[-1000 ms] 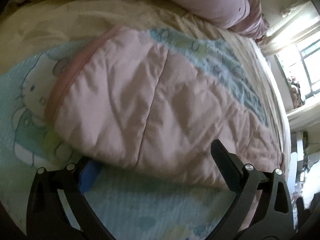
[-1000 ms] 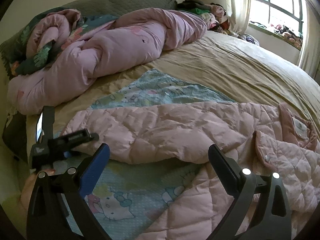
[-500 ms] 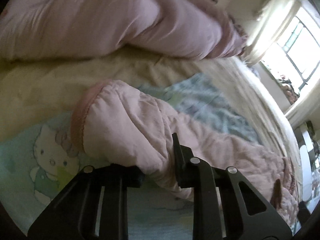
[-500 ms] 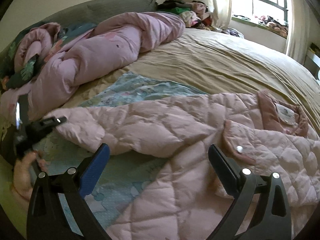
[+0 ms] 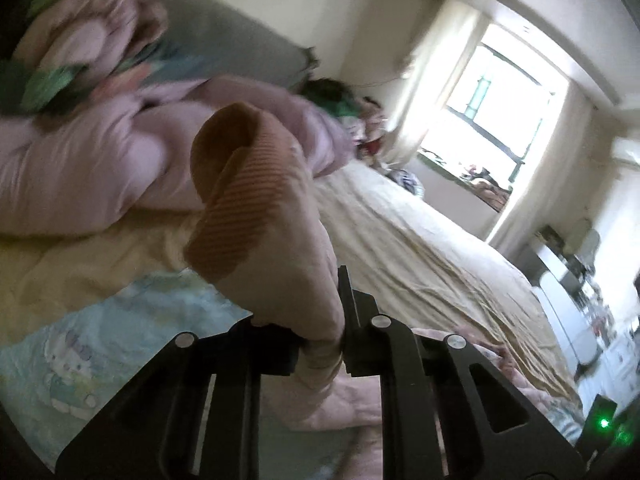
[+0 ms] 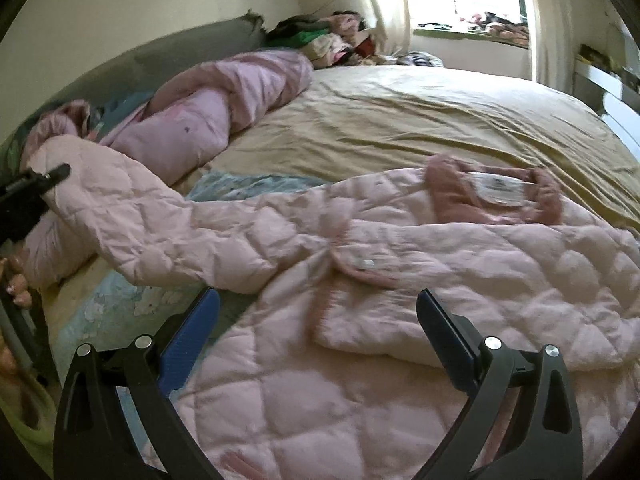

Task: Fold large clothes
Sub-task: 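Lift the sleeve upward with the left tool, then lay the sleeve across the jacket body and open the left tool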

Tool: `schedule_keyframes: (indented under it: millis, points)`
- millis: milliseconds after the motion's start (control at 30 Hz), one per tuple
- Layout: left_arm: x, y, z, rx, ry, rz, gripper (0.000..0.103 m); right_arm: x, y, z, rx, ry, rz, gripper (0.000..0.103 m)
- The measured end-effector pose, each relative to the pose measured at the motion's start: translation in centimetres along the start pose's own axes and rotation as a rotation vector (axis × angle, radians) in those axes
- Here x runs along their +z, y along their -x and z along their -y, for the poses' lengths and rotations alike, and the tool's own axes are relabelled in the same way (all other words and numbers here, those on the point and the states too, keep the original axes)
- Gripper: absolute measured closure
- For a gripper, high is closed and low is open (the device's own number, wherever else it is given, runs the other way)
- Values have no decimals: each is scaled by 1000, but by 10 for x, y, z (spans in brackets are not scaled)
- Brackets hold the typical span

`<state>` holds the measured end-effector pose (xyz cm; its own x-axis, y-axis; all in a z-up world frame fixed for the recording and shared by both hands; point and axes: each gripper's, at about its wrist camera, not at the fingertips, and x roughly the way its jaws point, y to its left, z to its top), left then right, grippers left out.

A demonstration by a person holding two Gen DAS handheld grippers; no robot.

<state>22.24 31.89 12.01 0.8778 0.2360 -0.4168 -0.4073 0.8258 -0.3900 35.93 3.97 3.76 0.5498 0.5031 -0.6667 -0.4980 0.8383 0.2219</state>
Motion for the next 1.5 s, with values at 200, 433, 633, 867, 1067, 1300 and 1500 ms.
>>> schedule_keyframes:
  millis: [200, 433, 633, 867, 1067, 1300, 1500]
  points:
    - [15, 20, 77, -37, -127, 45, 96, -8, 44, 57, -7, -93, 60, 5]
    - [9, 34, 149, -96, -234, 75, 96, -23, 85, 110, -27, -163, 99, 5]
    - [-14, 36, 200, -167, -309, 61, 96, -39, 110, 147, -43, -210, 119, 5]
    - [-38, 29, 228, -252, -344, 24, 96, -64, 136, 186, -64, -282, 145, 5]
    - [-64, 26, 254, -303, -389, -20, 96, -87, 154, 216, -97, -340, 152, 5]
    - [-96, 19, 278, -378, -449, -83, 96, -108, 176, 237, -135, -385, 170, 5]
    - [-125, 10, 284, -445, -483, -156, 96, -116, 191, 249, -157, -420, 197, 5]
